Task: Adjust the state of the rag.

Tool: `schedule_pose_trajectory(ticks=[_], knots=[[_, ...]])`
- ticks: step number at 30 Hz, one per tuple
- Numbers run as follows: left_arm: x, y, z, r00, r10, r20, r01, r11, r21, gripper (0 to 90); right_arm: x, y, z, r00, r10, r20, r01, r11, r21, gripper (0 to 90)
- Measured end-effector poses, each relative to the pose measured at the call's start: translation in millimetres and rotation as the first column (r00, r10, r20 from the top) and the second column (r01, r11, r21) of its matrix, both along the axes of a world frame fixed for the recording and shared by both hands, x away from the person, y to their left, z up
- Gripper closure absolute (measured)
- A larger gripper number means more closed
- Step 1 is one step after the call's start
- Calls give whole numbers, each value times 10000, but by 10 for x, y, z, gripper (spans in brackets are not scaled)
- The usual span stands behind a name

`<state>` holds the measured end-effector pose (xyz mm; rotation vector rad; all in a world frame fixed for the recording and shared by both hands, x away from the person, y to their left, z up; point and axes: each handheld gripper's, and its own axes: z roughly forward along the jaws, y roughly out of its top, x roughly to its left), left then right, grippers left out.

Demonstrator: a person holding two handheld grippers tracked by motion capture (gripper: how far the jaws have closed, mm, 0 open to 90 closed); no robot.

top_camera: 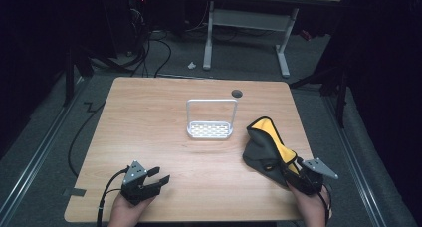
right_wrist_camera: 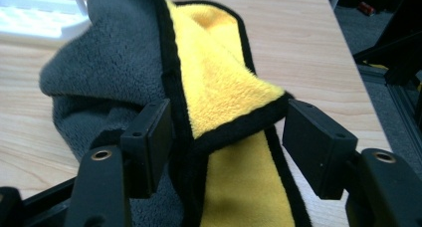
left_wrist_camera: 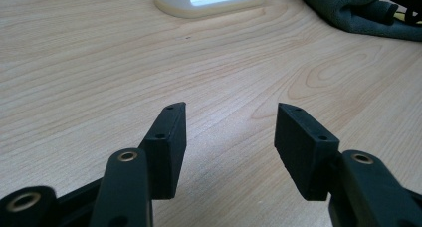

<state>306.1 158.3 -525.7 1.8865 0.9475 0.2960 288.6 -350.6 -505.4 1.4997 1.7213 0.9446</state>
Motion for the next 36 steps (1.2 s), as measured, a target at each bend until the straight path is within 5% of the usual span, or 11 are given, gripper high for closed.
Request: schedule_pose_trajectory(ticks=[5,9,15,22,26,30,31,32,33,34,36], knots=[[-13,10,-3,10000,4,-24,-4,10000,24,466,76,23,-41,9997,-121,-224,117,9997,-199,453],[-30,18,0,10000,12,-5,-12,10000,11,467,67,43,-43,9998,-162,-143,154,9983,-560,796],[-36,-4,3,10000,-62,38,62,10000,68,466,-10,155,72,9995,58,323,-29,9961,-886,834],[-53,-57,0,9996,-288,-13,288,9996,66,466,-139,609,137,9835,1739,500,-1681,9804,-1024,833],[-77,-101,-2,9991,-432,-21,432,9990,78,466,-160,921,83,9578,2869,192,-2845,9551,-823,832],[-103,-154,-3,9978,-656,16,656,9976,218,464,-168,1274,-54,9039,4223,-680,-4268,9012,-758,831],[-103,-154,-3,9978,-656,16,656,9976,218,464,-168,1274,-54,9039,4223,-680,-4268,9012,-758,831],[-108,-168,-6,9976,-697,-8,697,9973,215,464,-183,1389,-115,8749,4723,-1070,-4816,8717,-901,828],[-108,-168,-6,9976,-697,-8,697,9973,215,464,-183,1389,-115,8749,4723,-1070,-4816,8717,-901,828],[-111,-186,-11,9973,-736,-15,736,9971,215,464,-203,1473,-152,8528,5062,-1284,-5180,8510,-857,815],[-112,-193,-12,9970,-771,-26,771,9968,217,463,-216,1498,-157,8461,5161,-1332,-5284,8449,-828,795]])
